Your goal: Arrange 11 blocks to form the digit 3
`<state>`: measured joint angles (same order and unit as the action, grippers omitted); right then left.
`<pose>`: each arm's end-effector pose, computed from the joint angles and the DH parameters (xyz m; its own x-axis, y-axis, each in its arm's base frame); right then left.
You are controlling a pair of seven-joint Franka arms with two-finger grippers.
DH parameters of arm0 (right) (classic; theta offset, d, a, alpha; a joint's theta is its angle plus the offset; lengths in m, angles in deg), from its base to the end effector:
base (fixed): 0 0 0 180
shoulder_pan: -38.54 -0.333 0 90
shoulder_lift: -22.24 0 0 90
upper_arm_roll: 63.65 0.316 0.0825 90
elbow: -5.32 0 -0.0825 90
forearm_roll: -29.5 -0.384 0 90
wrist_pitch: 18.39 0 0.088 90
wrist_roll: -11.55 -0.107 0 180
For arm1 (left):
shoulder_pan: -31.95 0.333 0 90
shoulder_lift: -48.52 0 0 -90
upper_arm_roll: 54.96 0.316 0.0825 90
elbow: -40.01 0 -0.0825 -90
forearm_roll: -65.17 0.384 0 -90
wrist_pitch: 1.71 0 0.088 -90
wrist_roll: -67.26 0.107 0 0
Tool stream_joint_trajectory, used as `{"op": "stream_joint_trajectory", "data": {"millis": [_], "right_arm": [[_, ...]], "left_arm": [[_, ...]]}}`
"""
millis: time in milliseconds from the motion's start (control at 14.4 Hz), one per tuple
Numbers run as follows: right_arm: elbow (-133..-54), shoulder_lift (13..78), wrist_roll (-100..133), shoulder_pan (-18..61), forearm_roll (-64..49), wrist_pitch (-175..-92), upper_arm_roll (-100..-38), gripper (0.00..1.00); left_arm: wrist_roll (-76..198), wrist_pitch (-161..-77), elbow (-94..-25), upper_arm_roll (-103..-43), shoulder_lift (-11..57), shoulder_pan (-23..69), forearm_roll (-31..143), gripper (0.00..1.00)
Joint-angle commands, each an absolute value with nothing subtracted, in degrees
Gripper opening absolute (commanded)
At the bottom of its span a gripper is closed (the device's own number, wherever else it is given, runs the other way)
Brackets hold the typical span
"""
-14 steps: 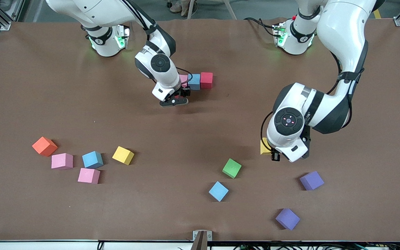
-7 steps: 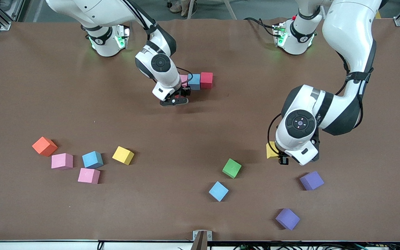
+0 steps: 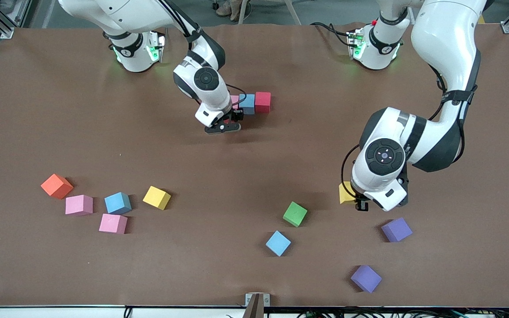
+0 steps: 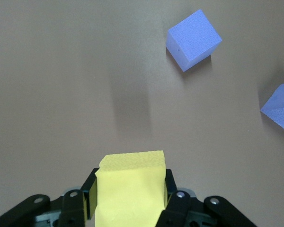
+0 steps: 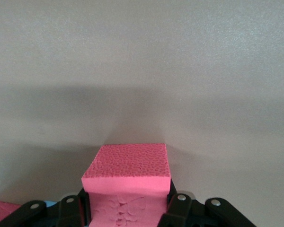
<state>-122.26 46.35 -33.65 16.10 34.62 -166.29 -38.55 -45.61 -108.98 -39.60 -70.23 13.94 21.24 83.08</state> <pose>0.3633 0.4071 0.1979 0.9906 0.0892 -0.1040 0.0814 -0.9937 -0.0772 0.6598 -0.2552 0.3588 0.1259 0.9780 0.1661 0.9918 -0.1207 -0.0408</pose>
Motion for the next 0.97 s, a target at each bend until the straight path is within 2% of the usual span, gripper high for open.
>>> {"op": "stream_joint_trajectory", "data": {"millis": [0, 278, 347, 416, 486, 902], "right_arm": [[-123.79, 45.79, -35.03, 15.25, 33.37, -166.22, -38.25, 0.25], [-123.79, 45.79, -35.03, 15.25, 33.37, -166.22, -38.25, 0.27], [-123.79, 45.79, -35.12, 15.25, 33.37, -166.22, -38.25, 0.40], [-123.79, 45.79, -35.55, 15.25, 33.37, -166.22, -38.25, 0.73], [-123.70, 45.79, -36.60, 15.25, 33.37, -166.22, -38.25, 0.99], [-120.55, 45.36, -37.84, 16.30, 33.37, -166.13, -38.60, 1.00]], "left_arm": [[-46.38, -109.81, -40.23, -70.17, 14.95, 21.58, 83.97, 0.22], [-46.03, -109.82, -40.23, -70.17, 14.95, 22.02, 83.89, 0.22], [-46.03, -109.82, -40.23, -70.17, 14.95, 22.11, 83.80, 0.22], [-45.95, -109.90, -40.23, -70.17, 14.95, 22.11, 83.80, 0.22], [-45.95, -109.91, -40.23, -70.17, 14.95, 22.11, 83.89, 0.22], [-45.86, -109.99, -40.15, -70.17, 14.95, 22.64, 83.80, 0.22]]}}
